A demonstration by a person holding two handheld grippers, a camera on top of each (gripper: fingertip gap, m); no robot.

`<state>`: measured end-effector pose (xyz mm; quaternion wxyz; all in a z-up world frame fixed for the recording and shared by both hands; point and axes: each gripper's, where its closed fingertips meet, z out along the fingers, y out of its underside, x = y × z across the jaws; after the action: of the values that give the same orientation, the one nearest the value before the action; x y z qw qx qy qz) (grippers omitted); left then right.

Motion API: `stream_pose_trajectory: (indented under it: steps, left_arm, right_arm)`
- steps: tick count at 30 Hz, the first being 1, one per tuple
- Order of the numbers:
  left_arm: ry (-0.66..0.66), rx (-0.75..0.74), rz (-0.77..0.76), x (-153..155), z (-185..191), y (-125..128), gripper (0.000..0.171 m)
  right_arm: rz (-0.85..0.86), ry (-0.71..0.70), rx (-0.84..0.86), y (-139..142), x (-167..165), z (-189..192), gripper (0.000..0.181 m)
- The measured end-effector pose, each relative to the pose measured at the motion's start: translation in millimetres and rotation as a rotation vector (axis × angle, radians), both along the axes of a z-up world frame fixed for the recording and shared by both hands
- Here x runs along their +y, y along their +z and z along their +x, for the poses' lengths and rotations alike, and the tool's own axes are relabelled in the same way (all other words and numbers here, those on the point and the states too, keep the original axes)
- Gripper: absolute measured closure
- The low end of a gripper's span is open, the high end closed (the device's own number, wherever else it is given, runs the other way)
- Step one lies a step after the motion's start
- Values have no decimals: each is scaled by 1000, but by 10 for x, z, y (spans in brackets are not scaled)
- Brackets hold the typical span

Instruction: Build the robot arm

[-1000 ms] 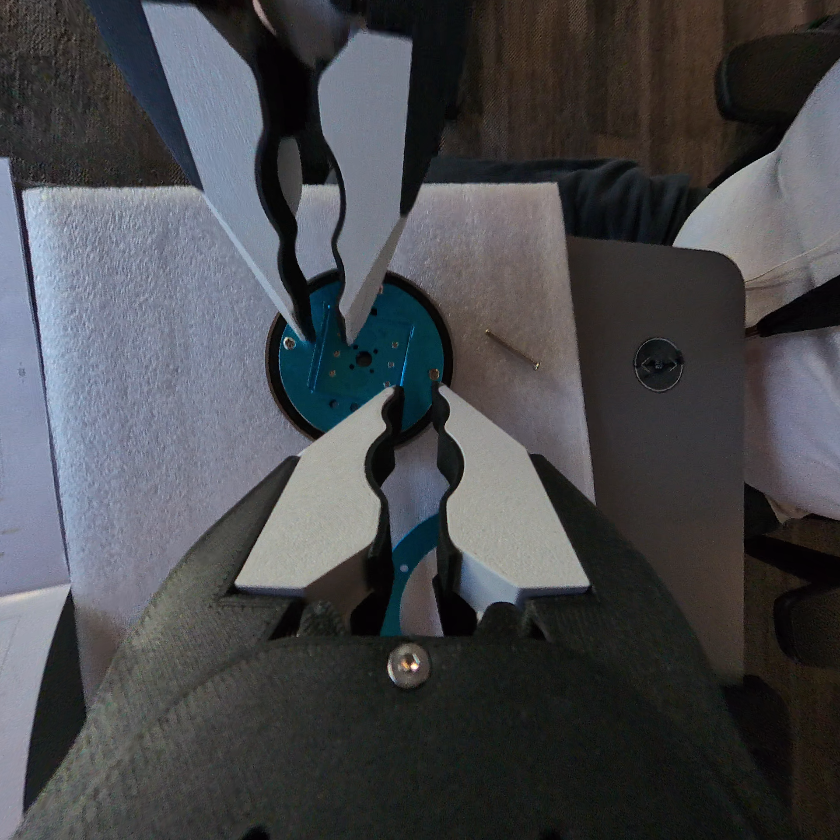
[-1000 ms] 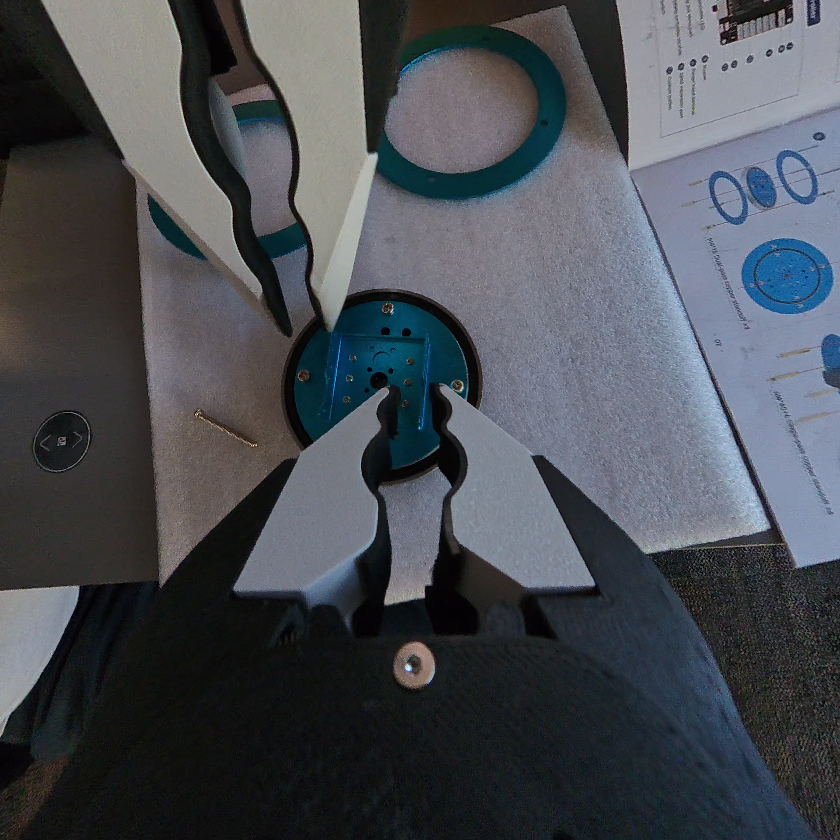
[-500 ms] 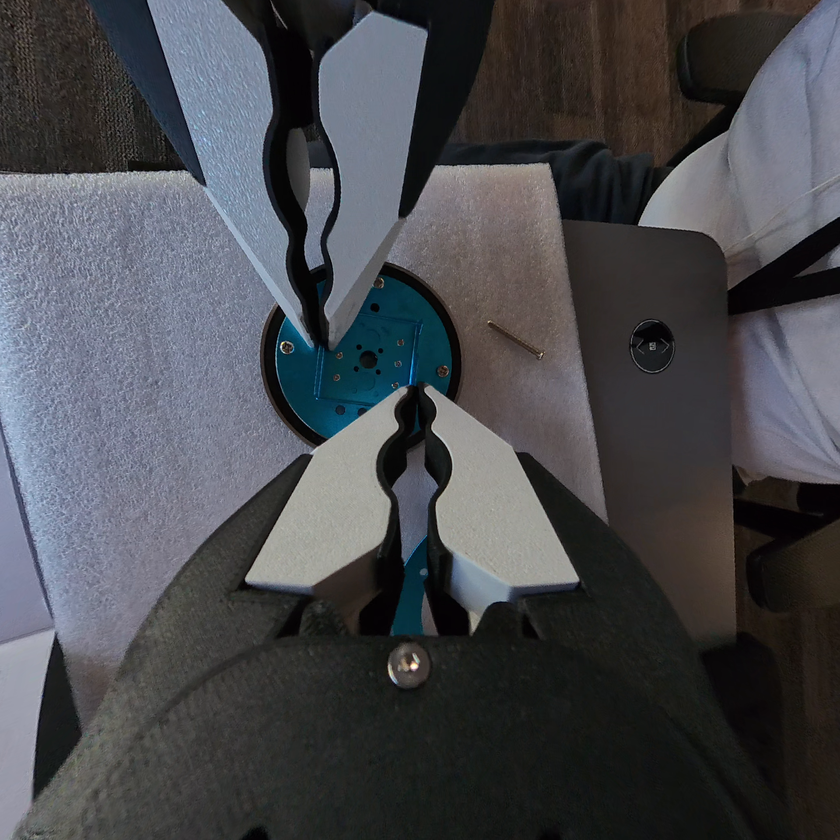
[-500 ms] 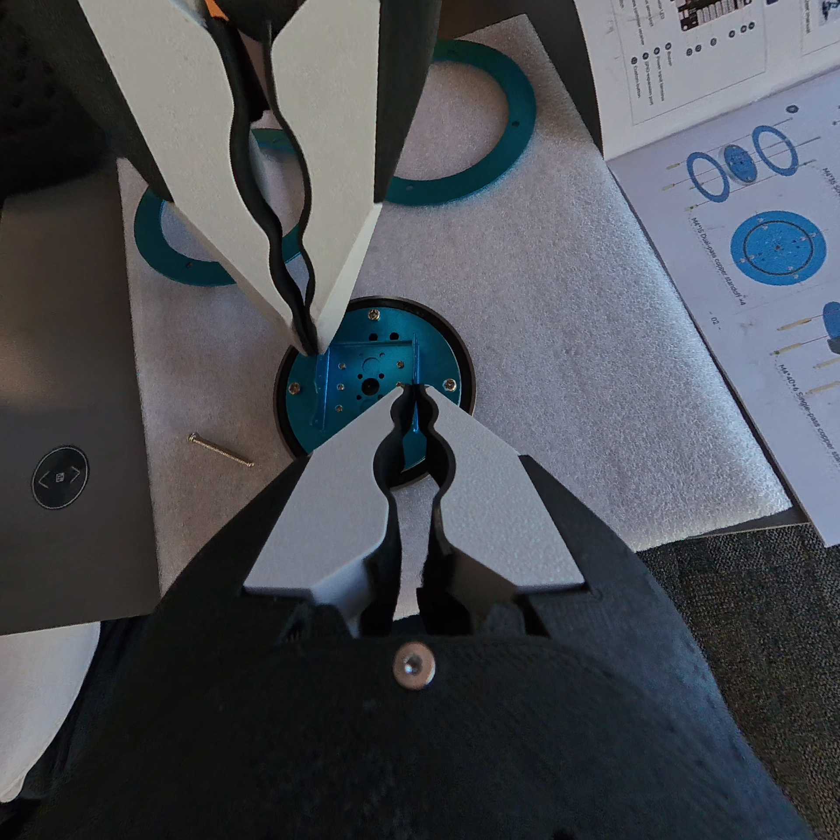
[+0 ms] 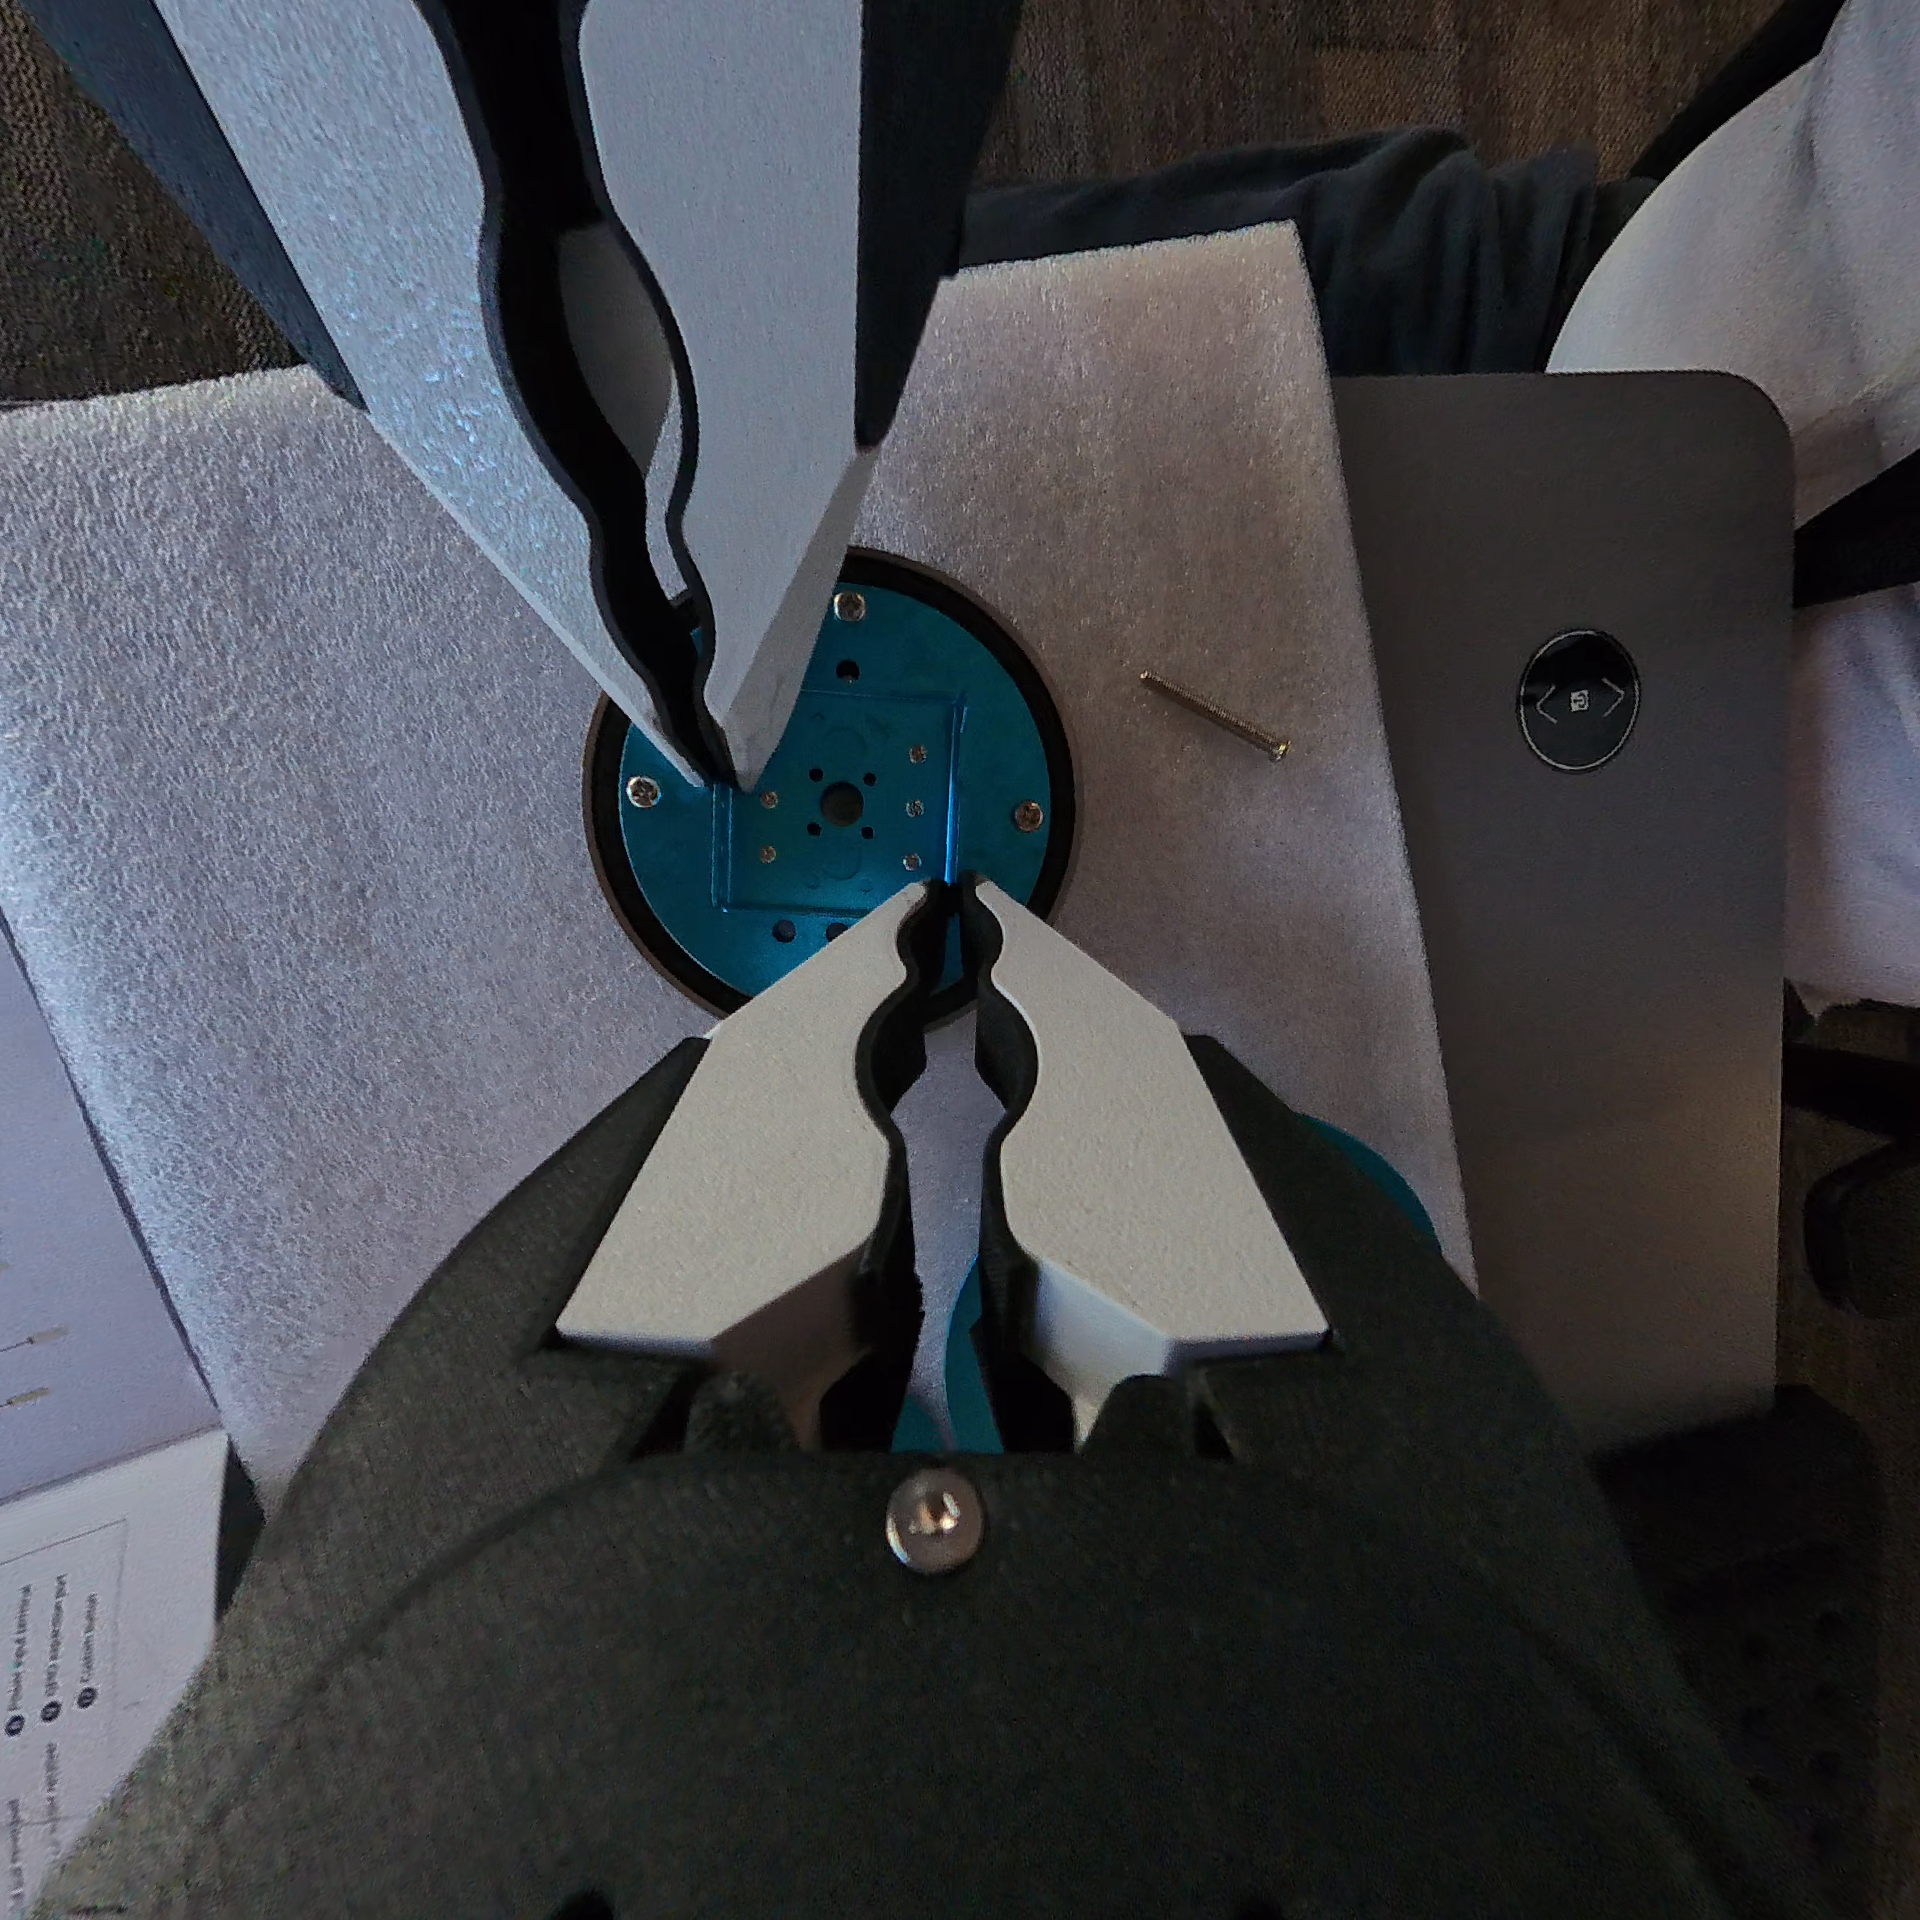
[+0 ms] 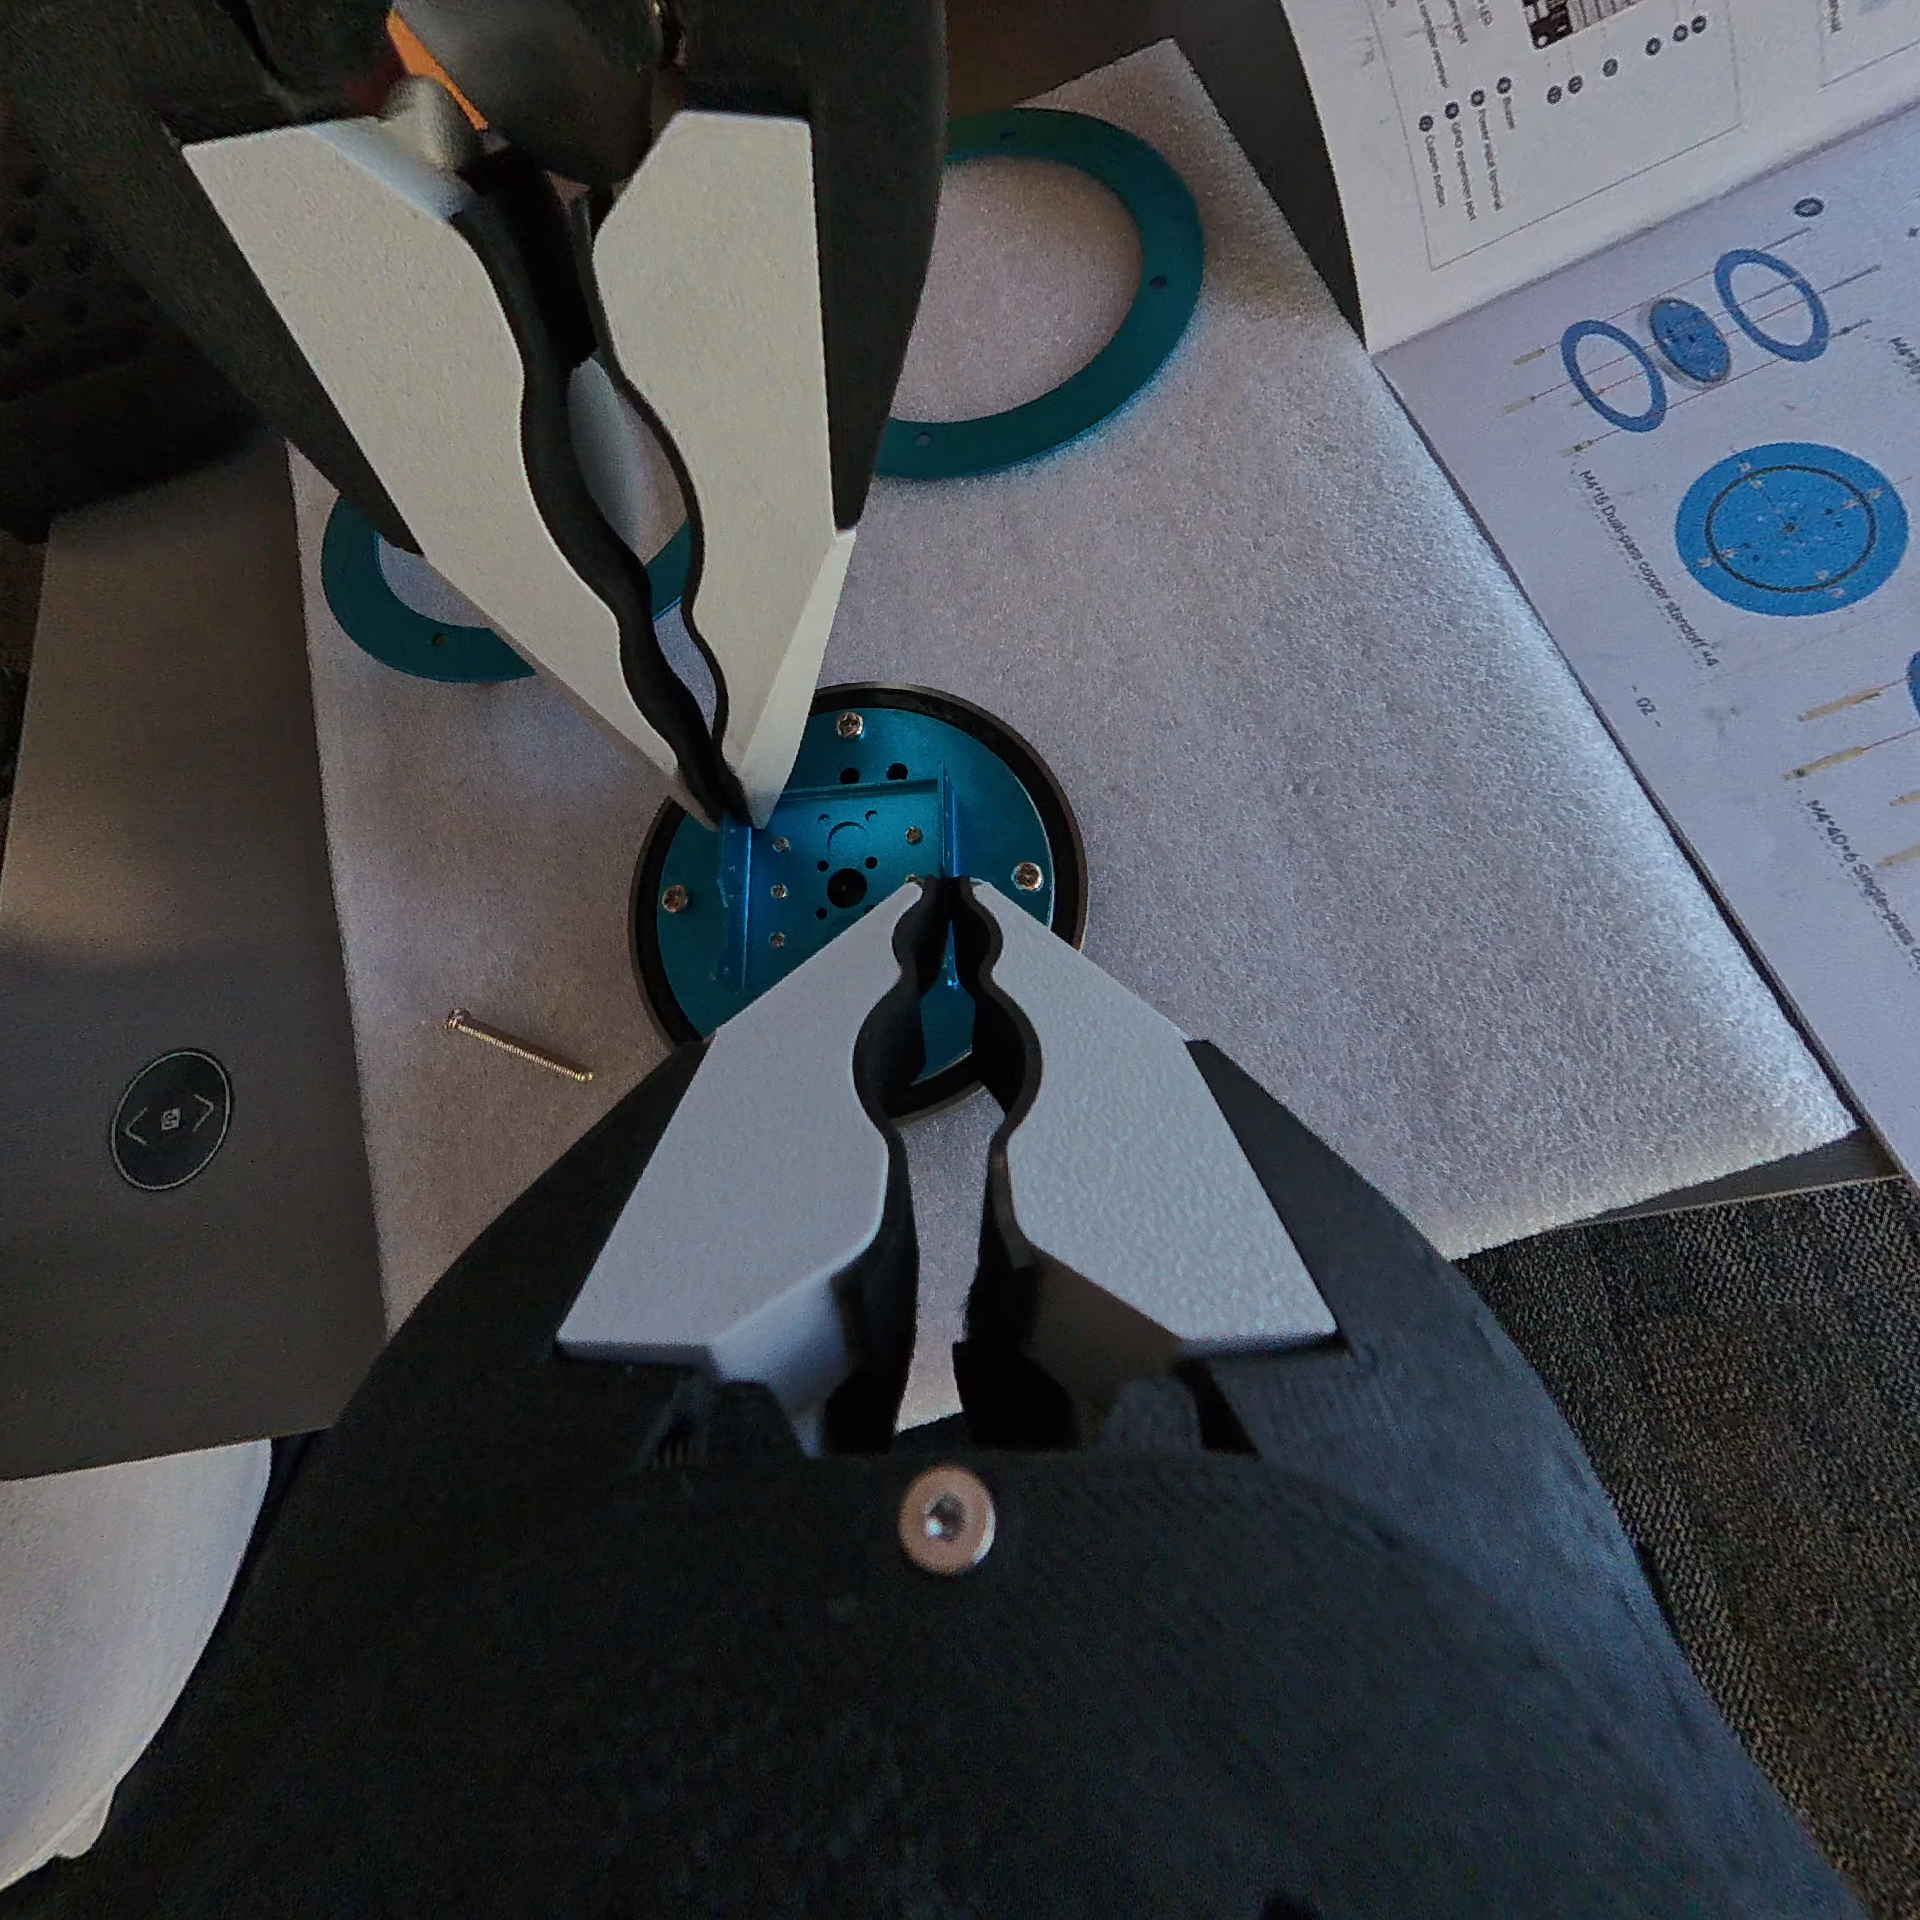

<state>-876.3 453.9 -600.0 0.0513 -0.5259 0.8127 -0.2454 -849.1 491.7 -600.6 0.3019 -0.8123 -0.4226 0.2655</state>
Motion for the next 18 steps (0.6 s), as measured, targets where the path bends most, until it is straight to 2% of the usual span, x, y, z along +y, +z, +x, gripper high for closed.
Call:
stream_pose_trajectory:
  steps: [6, 11, 15, 18]
  left_arm:
    - [-58, 33, 34, 87, -45, 107, 171]
    - [-131, 79, 23, 154, -73, 157, 171]
    - [-199, 138, 40, 163, -78, 88, 168]
    - [-194, 184, 18, 157, -107, 6, 166]
  right_arm:
    - [1, -74, -12, 57, 10, 1, 181]
    - [58, -275, -55, 133, -21, 35, 181]
    - [130, -429, -156, 72, -78, 58, 181]
    - [144, -454, -160, 21, -109, 25, 180]
